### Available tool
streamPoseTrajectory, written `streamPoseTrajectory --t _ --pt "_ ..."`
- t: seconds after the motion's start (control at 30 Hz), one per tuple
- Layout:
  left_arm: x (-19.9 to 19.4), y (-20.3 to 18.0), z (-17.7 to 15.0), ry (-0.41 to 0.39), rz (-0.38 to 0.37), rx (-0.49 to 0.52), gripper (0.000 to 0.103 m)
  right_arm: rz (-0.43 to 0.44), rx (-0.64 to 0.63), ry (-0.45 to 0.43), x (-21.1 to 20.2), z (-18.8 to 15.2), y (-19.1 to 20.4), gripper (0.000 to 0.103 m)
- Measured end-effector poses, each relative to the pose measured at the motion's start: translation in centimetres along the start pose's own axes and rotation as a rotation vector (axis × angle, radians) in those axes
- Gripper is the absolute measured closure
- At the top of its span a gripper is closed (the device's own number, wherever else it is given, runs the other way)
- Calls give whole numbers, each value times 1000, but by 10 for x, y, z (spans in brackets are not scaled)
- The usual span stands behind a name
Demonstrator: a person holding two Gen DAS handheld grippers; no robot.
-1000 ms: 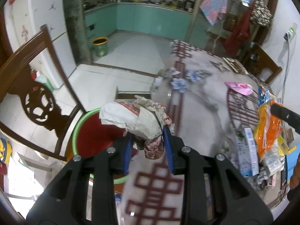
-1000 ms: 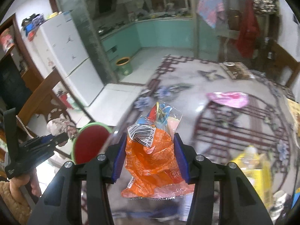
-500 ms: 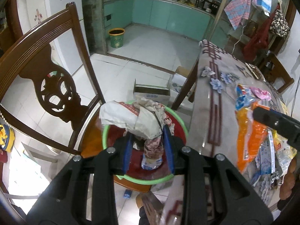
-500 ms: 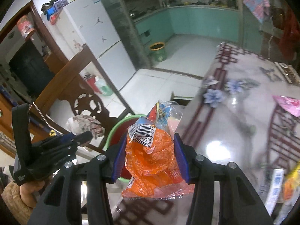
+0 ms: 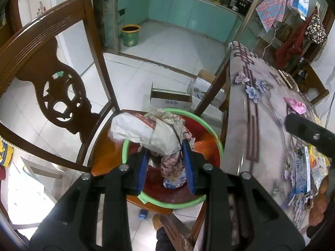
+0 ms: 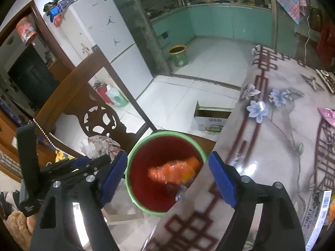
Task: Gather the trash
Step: 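Open the left gripper to drop the tissue into the bucket, then move both grippers back over the trash on the table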
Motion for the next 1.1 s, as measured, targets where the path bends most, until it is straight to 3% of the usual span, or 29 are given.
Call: streamPoseTrajectory --t 0.37,0.8,1.1 --pt "41 -31 4 51 -41 72 73 -158 0 -76 -48 -17 -26 26" --pt "58 -57 -1 76 -26 109 72 -240 82 -122 -92 -35 -66 26" --pt "57 -62 -2 58 9 89 43 -274 102 -147 -110 -41 -80 22"
Point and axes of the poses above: each gripper's, at about its wrist camera, not at the fingertips, and x roughly the way its jaws point, y to its left, z to its top, the point moved 1 cm from there along x, roughly the way its jaws point, and after that the axes turned 8 degrees about x, right-handed, at the moved point
